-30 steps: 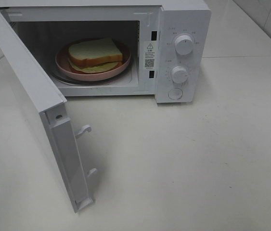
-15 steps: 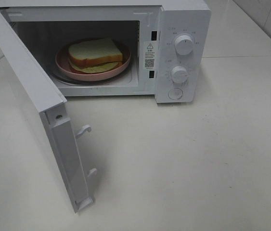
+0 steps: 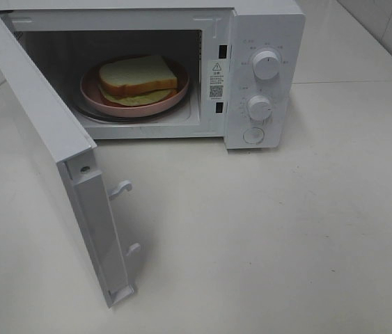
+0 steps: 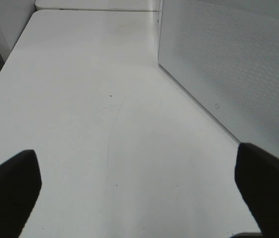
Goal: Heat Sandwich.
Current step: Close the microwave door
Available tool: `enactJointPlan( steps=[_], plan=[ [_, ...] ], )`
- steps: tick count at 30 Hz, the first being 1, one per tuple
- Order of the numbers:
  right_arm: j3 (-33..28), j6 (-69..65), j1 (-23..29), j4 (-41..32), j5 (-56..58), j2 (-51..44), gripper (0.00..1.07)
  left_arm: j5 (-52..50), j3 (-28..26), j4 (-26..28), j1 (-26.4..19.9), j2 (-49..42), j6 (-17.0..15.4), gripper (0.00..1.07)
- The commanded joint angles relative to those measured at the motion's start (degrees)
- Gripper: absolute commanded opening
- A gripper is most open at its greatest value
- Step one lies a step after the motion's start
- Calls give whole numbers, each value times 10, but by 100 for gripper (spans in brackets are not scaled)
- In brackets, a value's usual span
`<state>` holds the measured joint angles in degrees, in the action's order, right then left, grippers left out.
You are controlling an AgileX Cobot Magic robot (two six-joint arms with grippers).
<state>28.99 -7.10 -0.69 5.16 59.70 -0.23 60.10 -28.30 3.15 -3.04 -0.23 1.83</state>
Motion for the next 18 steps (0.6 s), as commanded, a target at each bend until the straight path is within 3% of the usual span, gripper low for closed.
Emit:
enactJointPlan(
  steps=[1, 6, 10, 11, 14, 18],
  plan=[
    [-1, -21, 1, 17, -1, -15, 103, -8, 2, 1, 0, -10, -1, 102],
    [0, -20, 1, 17, -1, -15, 98, -8, 2, 1, 0, -10, -1, 102],
    [0, -20, 1, 15, -1, -15, 88, -8, 2, 1, 0, -10, -1, 102],
    [0, -20, 2, 15, -1, -15, 79, -8, 2, 1, 0, -10, -1, 102],
    [0, -20, 2, 15, -1, -15, 70, -8, 2, 1, 0, -10, -1, 102],
    [0, -20, 2, 15, -1, -15, 49, -8, 2, 1, 0, -10, -1, 102]
  ],
)
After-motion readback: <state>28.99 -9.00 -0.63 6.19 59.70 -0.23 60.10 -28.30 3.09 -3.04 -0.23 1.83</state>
